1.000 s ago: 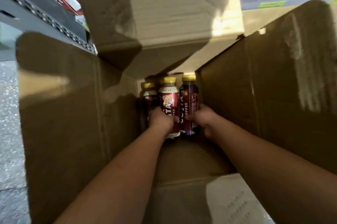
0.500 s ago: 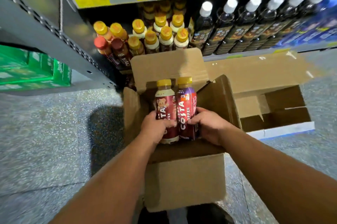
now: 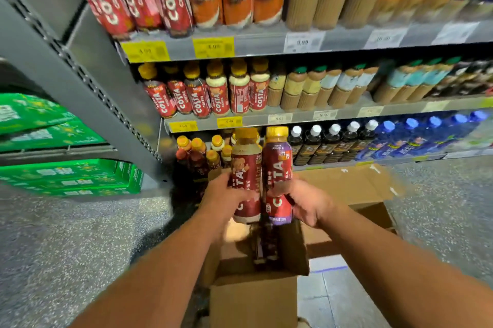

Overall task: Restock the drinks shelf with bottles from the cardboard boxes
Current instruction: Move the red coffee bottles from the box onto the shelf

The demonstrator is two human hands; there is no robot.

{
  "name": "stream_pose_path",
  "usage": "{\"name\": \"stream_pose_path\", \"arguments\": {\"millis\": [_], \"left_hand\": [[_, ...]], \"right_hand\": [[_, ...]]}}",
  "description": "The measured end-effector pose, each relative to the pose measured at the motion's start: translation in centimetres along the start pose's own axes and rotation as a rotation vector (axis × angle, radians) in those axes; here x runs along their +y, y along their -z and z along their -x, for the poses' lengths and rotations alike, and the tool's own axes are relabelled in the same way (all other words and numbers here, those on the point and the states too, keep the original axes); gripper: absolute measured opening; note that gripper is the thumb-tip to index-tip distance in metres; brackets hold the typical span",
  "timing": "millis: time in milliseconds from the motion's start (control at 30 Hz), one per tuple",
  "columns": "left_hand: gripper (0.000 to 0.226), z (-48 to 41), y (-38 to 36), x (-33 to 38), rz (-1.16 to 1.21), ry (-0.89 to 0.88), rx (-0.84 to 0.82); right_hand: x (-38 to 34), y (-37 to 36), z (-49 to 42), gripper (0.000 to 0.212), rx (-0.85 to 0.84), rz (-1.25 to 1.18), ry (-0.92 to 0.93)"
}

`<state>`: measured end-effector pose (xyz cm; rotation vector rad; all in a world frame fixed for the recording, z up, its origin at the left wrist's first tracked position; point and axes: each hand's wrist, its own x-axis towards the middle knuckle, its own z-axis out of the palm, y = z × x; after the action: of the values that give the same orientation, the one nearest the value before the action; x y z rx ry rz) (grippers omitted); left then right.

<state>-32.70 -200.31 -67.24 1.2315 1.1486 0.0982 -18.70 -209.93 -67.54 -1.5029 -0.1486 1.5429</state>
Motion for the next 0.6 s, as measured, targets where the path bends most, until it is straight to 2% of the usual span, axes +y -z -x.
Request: {"name": "stream_pose_path", "arguments": {"millis": [233,367,467,600], "left_hand": [[0.042,6.7,0.3,12.0,0.074,-0.222,0.011],[0.055,10.8,0.9,17.4,0.087,-0.353,-0.015],[0.043,13.9,1.6,20.9,0.061,-0.417,0.05],[0.044,18.0,2.3,25.5,0.079,-0.517,0.089]], "right_hand": [[-11.0,-1.4,8.3,0.05,-0.004,0.115,0.233],[-16.0,-2.6,12.4,0.049,-0.012,0.135,0.294],[-19.5,-3.7,15.5,0.052,-0.036,0.169,0.345],[-23.9,-5.3,19.8,0.052,-0.059,0.203,0.432]]}}
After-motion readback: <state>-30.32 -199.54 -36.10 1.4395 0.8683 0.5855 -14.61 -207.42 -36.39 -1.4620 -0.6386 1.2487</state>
